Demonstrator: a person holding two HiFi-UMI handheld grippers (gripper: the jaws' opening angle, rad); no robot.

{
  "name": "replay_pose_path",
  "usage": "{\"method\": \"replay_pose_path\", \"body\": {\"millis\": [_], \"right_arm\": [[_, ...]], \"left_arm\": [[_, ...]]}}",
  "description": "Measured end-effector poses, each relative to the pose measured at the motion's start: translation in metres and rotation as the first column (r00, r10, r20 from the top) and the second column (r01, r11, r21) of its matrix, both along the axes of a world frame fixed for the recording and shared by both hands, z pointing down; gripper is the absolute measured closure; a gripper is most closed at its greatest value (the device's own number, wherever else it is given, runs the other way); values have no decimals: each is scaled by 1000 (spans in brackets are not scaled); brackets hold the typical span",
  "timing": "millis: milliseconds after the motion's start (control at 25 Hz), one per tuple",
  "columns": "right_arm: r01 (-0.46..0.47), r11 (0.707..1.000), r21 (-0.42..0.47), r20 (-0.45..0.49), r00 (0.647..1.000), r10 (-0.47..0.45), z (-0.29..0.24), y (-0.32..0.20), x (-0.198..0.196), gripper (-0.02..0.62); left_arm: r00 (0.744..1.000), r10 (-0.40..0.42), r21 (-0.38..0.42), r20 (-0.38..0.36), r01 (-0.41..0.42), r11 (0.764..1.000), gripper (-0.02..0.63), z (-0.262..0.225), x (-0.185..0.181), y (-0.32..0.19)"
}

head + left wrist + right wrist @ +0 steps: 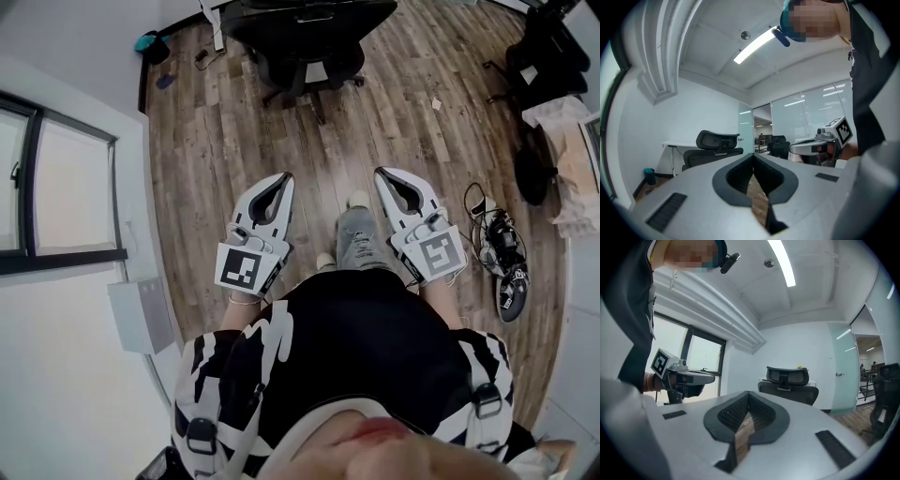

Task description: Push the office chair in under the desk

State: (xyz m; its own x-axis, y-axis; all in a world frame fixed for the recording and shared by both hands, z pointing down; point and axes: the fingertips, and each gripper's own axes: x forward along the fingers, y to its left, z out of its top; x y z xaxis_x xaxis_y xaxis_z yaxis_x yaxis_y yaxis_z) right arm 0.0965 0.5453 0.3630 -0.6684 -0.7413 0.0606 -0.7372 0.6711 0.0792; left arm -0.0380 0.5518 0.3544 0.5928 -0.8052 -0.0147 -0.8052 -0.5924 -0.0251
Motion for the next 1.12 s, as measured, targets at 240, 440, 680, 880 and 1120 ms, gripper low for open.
{"method": "replay_pose_path", "body": {"millis": [240, 440, 680, 880, 1120], "right_arm": [[-8, 1000, 24, -1, 1000, 8, -3, -7, 7, 586], [4, 999, 33, -2, 1000, -4, -1, -54, 16, 586], [24, 999, 31, -4, 1000, -24, -5, -125, 20, 586], [36, 999, 22, 6, 999, -37, -6, -170, 25, 586], [64, 998, 28, 9, 998, -64, -14, -220, 27, 586]], "left_arm": [[1000, -17, 16, 8, 17, 1000, 597, -3, 0, -1], [999, -35, 24, 0, 35, 999, 597, 3, 6, -47], [999, -53, 18, -3, 53, 998, 597, -2, 13, -113], [998, -69, 14, 6, 69, 998, 597, -4, 16, -156], [997, -81, 12, 19, 81, 997, 597, -10, 21, -202]]}}
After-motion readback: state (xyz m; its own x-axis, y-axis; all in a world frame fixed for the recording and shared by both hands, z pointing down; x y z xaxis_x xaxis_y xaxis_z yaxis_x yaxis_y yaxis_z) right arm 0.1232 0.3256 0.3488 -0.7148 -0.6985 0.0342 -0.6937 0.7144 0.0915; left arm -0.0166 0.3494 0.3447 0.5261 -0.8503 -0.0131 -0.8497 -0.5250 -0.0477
